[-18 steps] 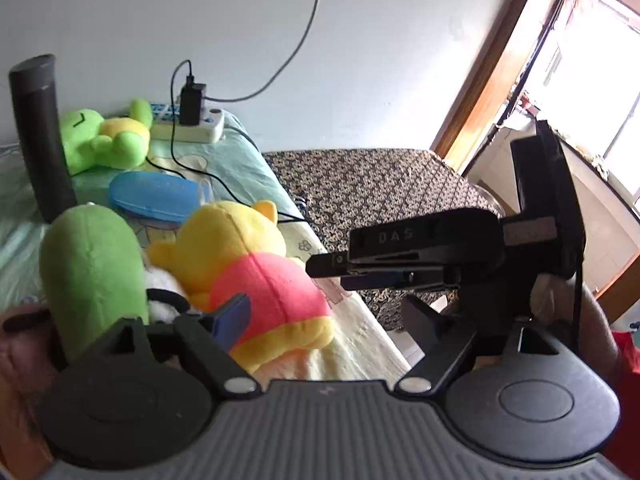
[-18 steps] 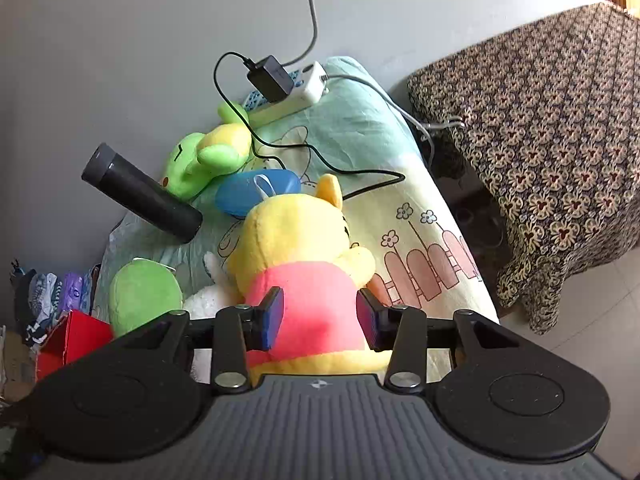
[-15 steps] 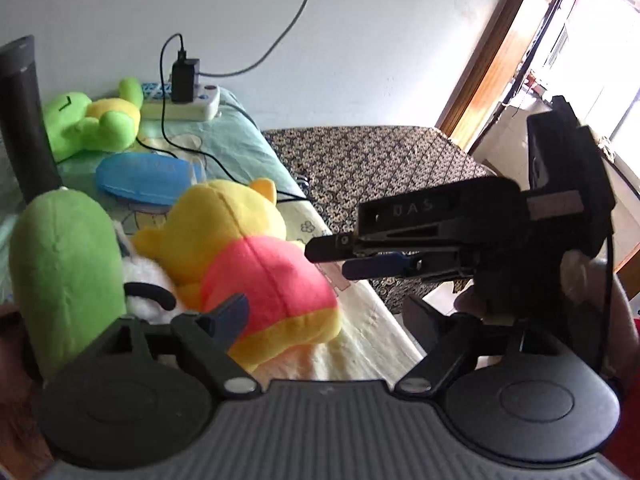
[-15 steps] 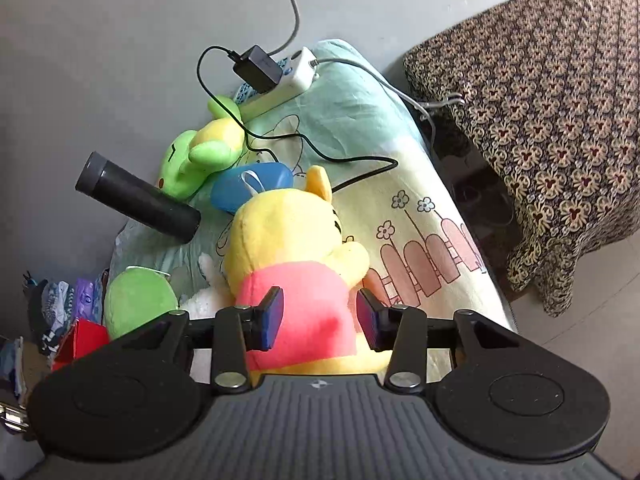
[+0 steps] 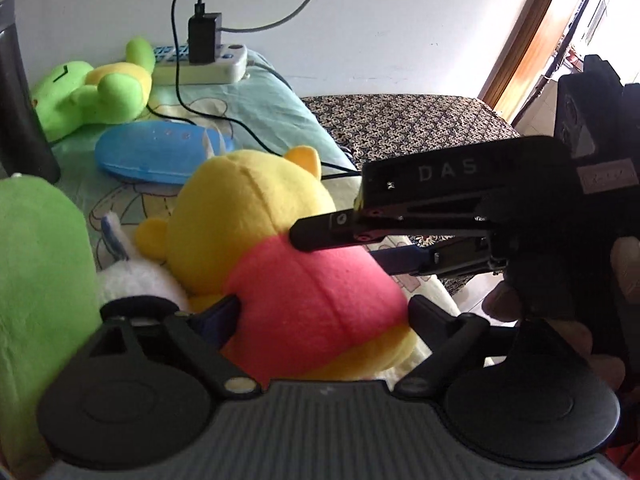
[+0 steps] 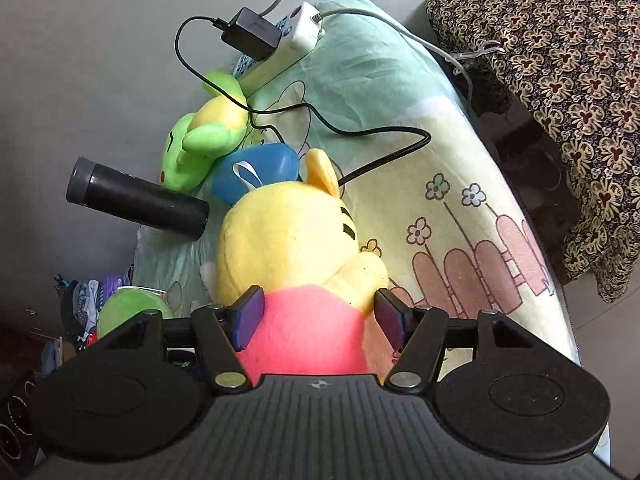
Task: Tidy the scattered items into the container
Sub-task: 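Grasp the yellow-and-pink plush bear with the right gripper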
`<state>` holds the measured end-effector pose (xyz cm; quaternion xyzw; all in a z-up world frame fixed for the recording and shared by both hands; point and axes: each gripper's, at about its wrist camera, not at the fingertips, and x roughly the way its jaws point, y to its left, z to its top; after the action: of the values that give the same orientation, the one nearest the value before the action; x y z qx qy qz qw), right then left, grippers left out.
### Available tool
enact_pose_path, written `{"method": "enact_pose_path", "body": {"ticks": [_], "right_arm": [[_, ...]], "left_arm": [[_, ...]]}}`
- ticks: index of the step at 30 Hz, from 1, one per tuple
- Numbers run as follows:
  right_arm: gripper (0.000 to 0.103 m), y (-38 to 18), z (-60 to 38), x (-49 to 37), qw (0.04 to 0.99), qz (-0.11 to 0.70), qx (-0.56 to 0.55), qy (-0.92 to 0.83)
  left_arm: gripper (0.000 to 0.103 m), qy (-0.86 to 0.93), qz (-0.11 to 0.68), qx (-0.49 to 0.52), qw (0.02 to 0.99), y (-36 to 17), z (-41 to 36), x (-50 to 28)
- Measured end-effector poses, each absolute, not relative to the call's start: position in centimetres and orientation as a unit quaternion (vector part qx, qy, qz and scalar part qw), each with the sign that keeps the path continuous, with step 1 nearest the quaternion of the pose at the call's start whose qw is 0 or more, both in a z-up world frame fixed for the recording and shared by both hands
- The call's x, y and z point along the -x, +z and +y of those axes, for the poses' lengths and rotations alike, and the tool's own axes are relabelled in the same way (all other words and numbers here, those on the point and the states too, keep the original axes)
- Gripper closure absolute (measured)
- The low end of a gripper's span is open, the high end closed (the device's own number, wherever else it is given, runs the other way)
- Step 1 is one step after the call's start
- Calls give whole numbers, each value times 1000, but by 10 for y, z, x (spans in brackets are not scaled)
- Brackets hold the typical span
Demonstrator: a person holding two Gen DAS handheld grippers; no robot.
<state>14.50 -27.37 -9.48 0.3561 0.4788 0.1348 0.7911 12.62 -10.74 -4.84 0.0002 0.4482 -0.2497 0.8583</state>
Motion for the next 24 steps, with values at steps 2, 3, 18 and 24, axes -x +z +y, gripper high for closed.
{"method": "enact_pose_path", "body": {"ticks": [2,3,18,24], "right_arm": [[52,-94,-275,-143,788,476,-361,149],[56,-92,-277,-141,787,473,-365,154],[61,-45,-278,-29,818,469,-307,128],[61,-63,-261,21,797,495,-330,105]], "left_arm": [[14,-255,447,1,857,-47,-109,-124],[17,-259,446,2,857,-45,-110,-121],[22,-391,440,-44,807,-13,-108,-12],[22,-409,473,-49,779,-23,-88,26]]}}
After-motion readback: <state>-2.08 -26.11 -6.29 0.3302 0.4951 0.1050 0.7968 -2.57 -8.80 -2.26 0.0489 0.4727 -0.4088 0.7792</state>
